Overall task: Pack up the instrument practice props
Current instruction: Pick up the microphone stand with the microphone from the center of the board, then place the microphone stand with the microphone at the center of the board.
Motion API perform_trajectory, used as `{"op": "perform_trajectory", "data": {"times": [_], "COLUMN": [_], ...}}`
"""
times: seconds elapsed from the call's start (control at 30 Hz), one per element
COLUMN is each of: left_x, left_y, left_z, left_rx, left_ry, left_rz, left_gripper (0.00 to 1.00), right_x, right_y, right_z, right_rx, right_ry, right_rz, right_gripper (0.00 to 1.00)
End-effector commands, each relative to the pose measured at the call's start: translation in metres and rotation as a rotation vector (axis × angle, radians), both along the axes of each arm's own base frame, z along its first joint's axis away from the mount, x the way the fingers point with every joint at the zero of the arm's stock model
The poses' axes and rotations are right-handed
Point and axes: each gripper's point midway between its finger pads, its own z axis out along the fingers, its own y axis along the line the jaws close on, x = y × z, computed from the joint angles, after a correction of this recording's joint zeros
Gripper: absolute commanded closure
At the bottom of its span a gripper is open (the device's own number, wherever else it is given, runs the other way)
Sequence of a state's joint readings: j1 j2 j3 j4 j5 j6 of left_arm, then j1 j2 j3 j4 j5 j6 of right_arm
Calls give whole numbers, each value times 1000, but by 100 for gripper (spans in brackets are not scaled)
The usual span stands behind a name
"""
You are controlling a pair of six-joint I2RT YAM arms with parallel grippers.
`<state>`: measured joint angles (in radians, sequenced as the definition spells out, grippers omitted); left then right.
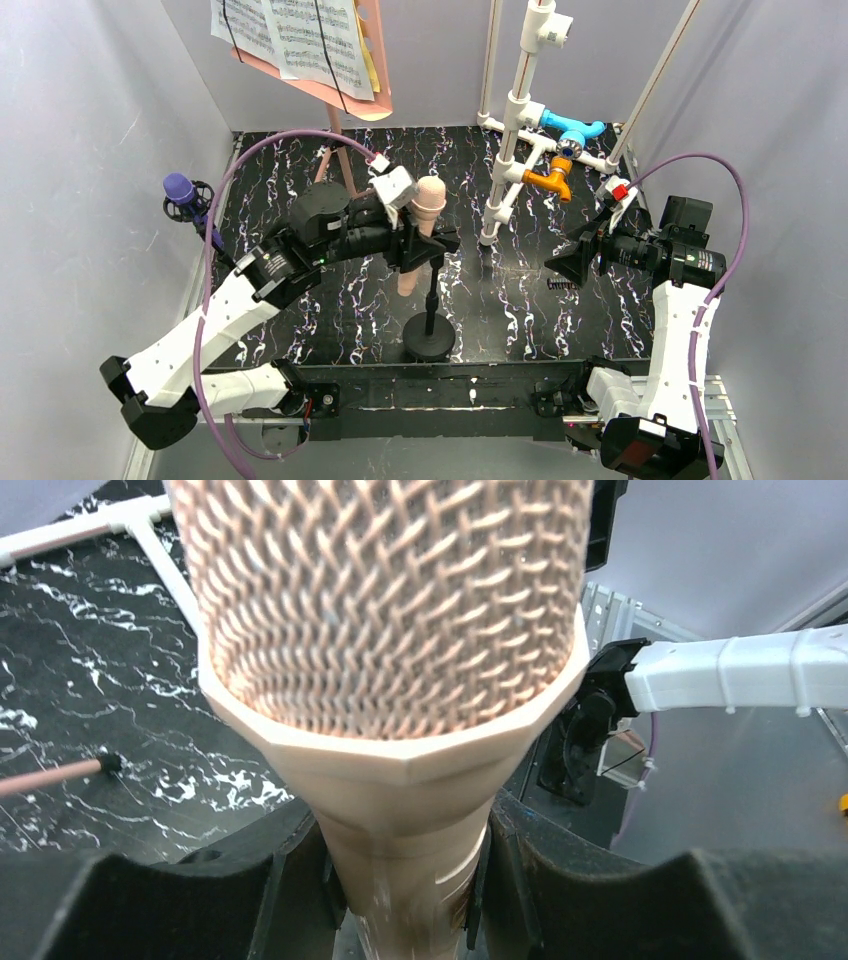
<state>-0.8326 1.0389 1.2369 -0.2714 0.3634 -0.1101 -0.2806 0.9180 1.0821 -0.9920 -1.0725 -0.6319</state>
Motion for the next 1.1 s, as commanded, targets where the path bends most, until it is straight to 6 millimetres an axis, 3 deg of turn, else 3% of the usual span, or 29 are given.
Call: {"op": "perform_trajectory", "data": {"times": [0.0,0.33,0.67,1.07], "left_x": [2,6,11,20], "left_y": [-13,-49,-83,-112], "left_z": [47,40,32,2], "left_rx": [-56,-38,-71,-70], "left_ry": [-169,-265,-352,-323], "left_rz": [-27,-70,-127,-164], "left_gripper": [100,100,100,100], "right_x": [0,-6,-27,-31], "right_y": [1,5,17,22], "right_z": [4,5,9,8], "right_rx": [7,21,26,37], "right_ry": [-24,-33,-109,-155], "right_rz": [8,40,167,211], "right_gripper": [0,0,0,0]}}
